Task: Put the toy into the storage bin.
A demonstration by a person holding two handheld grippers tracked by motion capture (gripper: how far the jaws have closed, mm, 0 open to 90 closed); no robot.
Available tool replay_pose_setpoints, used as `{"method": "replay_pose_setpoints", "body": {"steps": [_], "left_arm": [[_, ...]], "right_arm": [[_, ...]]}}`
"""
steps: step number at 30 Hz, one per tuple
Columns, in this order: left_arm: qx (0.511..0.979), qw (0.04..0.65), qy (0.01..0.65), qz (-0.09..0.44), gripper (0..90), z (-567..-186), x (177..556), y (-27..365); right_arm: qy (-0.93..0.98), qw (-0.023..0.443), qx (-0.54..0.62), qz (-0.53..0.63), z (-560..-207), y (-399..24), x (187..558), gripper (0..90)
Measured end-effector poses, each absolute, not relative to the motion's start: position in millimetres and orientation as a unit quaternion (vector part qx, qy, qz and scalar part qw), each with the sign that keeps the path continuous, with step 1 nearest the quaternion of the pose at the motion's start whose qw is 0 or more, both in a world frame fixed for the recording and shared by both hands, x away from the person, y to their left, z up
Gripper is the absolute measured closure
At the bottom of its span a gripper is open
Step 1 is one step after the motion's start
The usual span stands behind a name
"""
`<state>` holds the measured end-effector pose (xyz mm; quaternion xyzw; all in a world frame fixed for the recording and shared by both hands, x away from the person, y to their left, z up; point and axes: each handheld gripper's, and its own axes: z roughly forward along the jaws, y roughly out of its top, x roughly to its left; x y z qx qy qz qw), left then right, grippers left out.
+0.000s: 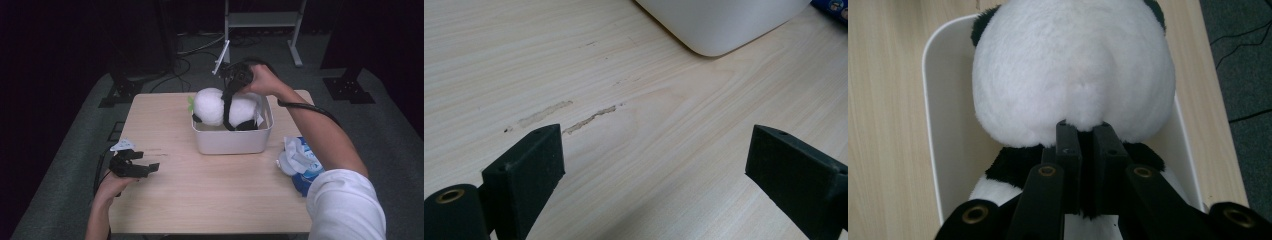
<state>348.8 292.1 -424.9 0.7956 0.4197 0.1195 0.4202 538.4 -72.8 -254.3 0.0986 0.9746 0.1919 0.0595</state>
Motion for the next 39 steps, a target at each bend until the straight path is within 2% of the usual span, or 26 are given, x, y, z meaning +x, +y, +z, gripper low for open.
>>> {"method": "replay_pose_setpoints", "body": {"steps": [9,34,36,39], "left_arm": [[0.797,0.417,0.421,0.119,7.4,-424.3,346.9,293.0],[0.800,0.416,0.416,0.117,7.4,-424.4,346.8,288.7],[0.800,0.417,0.416,0.118,7.4,-424.5,346.6,288.6],[0.800,0.416,0.416,0.117,7.4,-424.9,346.4,288.9]], "right_arm": [[0.975,0.019,0.106,0.195,-282.2,-80.3,532.7,83.6],[0.977,-0.040,0.093,0.189,-325.9,-80.5,498.5,82.4],[0.975,-0.043,0.097,0.195,-327.8,-81.7,499.1,83.3],[0.970,-0.052,0.105,0.213,-325.7,-84.9,499.7,89.4]]}}
